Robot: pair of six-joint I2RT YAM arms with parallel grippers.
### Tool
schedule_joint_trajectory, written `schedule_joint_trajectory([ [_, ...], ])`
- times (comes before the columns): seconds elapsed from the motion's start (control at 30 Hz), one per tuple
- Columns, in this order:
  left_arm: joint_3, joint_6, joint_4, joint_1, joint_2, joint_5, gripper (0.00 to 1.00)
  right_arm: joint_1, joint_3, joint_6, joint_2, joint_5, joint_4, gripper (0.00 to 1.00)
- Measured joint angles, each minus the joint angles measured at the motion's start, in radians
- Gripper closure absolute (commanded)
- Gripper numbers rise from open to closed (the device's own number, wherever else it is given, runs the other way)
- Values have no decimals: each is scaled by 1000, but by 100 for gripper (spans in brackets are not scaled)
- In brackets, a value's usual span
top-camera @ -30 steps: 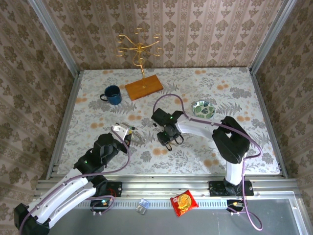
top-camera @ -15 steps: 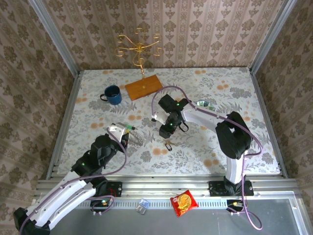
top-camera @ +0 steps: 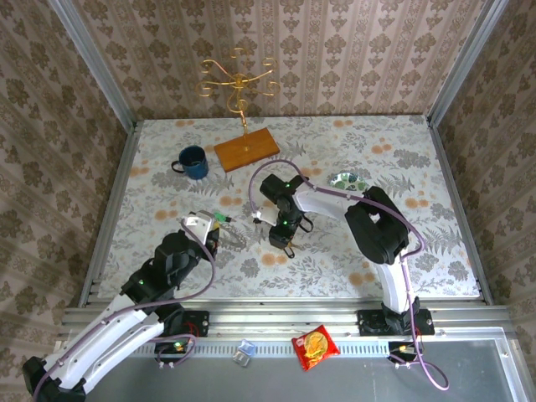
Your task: Put the keys on the keyring
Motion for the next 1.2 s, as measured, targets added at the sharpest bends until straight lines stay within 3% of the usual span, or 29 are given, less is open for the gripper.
schedule_joint_trajectory([
  [0.3, 0, 0, 0, 0, 1, 4, 100, 1, 23, -15, 14, 8, -42, 80],
  [0.93, 0, 0, 1, 0, 11, 12, 100, 1, 40, -22, 31, 15, -88, 88],
  [1.2, 0, 0, 1, 0, 11, 12, 100, 1, 42, -23, 34, 22, -100, 98],
])
